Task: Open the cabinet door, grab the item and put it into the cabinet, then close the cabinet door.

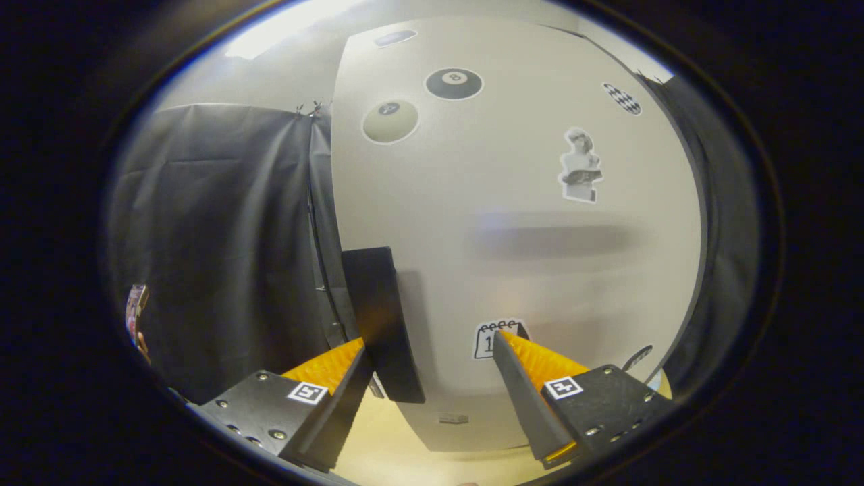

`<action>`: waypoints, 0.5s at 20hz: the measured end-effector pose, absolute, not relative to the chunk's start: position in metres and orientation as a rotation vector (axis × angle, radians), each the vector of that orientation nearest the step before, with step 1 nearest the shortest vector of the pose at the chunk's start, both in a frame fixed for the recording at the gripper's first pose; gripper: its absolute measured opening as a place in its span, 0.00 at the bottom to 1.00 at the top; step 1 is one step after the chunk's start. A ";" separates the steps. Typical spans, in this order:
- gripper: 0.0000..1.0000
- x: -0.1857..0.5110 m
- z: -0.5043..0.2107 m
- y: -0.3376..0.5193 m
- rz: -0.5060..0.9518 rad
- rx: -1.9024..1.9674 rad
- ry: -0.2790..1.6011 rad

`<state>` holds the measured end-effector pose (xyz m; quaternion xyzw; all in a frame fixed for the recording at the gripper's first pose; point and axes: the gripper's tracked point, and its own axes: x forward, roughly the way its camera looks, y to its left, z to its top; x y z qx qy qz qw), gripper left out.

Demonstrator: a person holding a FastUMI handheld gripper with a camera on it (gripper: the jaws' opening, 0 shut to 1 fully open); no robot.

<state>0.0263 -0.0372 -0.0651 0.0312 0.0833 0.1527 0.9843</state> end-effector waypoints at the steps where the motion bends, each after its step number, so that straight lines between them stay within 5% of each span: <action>1: 1.00 0.028 -0.065 -0.037 0.300 0.061 0.165; 10: 1.00 0.036 -0.065 -0.037 0.255 0.047 0.147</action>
